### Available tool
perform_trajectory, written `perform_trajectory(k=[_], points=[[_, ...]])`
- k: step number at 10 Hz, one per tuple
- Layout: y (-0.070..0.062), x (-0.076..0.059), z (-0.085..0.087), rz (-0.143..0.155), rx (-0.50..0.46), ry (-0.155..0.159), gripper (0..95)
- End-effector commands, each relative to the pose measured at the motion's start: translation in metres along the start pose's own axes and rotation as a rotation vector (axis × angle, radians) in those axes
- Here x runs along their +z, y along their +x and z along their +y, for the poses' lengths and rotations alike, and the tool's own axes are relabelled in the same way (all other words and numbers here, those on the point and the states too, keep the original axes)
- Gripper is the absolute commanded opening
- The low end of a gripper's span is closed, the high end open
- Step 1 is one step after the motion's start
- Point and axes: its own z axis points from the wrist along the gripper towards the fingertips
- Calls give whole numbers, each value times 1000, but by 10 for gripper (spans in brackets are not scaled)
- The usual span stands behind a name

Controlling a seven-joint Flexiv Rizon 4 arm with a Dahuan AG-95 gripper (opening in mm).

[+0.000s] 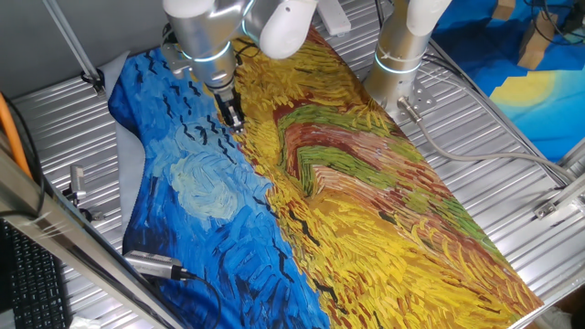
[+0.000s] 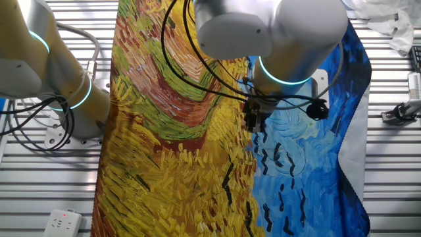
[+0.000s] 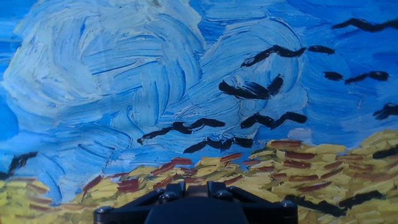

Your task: Pick up the small block on the left and move it to the right

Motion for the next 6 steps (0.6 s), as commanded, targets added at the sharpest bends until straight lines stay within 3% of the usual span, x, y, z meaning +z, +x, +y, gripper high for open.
perform_trajectory(k=[1,6], points=[[-1,1,0,15,-39,-6,0],[-1,1,0,6,-122,-3,0]])
